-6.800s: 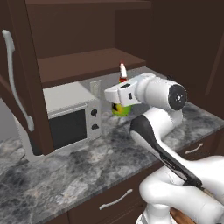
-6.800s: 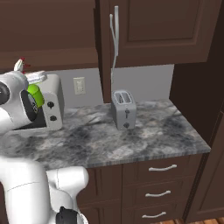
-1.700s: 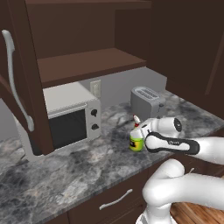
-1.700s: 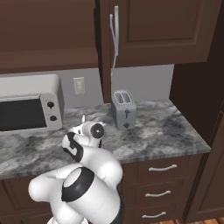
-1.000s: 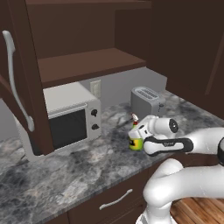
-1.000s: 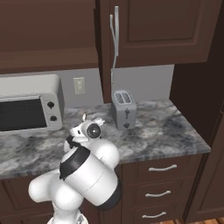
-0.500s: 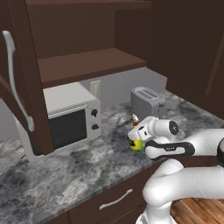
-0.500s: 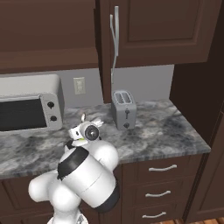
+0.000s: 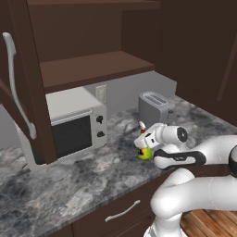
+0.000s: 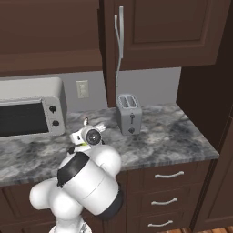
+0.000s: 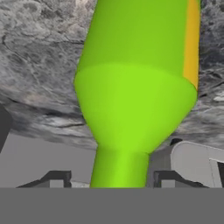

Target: Move the cutting board and knife to the sink. Then move spray from the cabinet to the counter.

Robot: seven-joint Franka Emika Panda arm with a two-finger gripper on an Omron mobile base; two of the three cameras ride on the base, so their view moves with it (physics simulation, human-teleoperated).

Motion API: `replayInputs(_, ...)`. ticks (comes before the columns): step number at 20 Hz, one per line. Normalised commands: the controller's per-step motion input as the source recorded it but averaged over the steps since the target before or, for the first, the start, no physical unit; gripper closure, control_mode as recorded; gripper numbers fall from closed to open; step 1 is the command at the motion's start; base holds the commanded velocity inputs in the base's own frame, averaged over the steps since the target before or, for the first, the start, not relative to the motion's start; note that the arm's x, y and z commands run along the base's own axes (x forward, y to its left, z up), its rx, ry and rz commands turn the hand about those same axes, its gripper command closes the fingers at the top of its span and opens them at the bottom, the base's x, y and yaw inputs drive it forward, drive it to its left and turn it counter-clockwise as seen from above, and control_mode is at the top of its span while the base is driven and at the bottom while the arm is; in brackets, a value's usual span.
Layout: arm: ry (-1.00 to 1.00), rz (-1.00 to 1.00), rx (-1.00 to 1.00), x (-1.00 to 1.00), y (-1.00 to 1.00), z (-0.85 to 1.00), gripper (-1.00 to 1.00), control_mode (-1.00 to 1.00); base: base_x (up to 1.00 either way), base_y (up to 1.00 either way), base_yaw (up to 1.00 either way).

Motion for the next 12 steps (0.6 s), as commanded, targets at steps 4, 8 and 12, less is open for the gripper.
replayInputs(4, 0.00, 0.00, 0.00, -0.23, 0.00, 0.00, -1.00, -1.00, 0.00, 0.00, 0.00)
replayInputs(8, 0.04, -0.03, 0.00, -0.50, -0.04, -0.06, -1.00, -1.00, 0.00, 0.00, 0.00)
replayInputs(12, 0.09, -0.06, 0.00, -0.88, -0.23, -0.29, -1.00, -1.00, 0.00, 0.00, 0.00)
